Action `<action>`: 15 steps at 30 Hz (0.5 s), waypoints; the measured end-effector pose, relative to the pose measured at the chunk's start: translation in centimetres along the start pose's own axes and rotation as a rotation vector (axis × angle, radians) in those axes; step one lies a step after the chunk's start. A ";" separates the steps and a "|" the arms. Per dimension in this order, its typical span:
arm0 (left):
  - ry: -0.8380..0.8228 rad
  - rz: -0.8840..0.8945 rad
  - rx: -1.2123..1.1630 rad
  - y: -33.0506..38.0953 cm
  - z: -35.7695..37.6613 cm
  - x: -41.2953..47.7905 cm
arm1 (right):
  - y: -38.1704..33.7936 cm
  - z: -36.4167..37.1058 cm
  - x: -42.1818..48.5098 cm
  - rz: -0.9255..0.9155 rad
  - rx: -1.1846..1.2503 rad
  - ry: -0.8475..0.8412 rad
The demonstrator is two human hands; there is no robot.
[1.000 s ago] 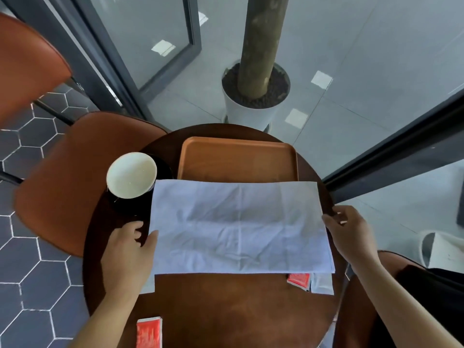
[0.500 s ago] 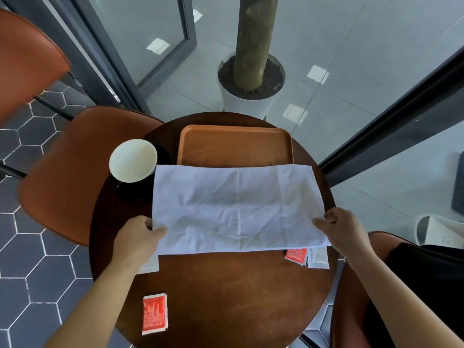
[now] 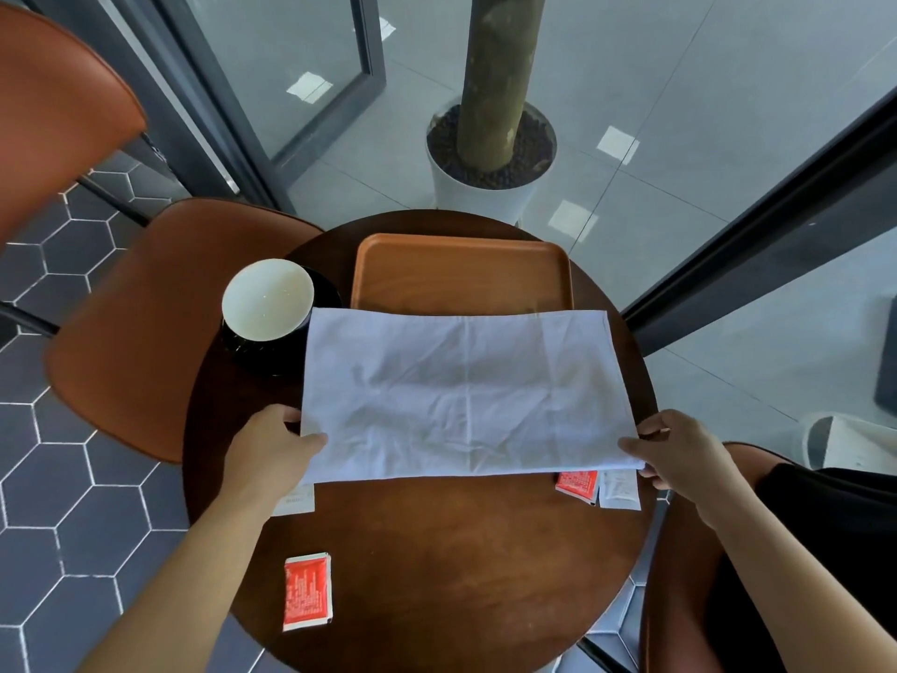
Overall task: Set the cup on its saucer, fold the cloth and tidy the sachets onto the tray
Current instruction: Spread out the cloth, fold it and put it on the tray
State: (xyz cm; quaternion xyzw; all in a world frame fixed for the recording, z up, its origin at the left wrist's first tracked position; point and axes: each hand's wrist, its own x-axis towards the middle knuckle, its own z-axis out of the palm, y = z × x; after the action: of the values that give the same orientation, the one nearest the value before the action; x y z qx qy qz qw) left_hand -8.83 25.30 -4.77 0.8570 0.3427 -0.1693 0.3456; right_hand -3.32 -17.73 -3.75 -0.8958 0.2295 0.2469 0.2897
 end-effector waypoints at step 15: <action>0.030 -0.053 -0.486 -0.2 -0.5 -2.0 | -0.5 -0.8 -2.2 -0.014 0.481 0.004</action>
State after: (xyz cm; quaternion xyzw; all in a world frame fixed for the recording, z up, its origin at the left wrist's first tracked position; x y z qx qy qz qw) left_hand -10.32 24.84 -3.44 0.7417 0.4008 -0.0783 0.5321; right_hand -4.46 -17.29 -1.68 -0.8030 0.2763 0.1813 0.4959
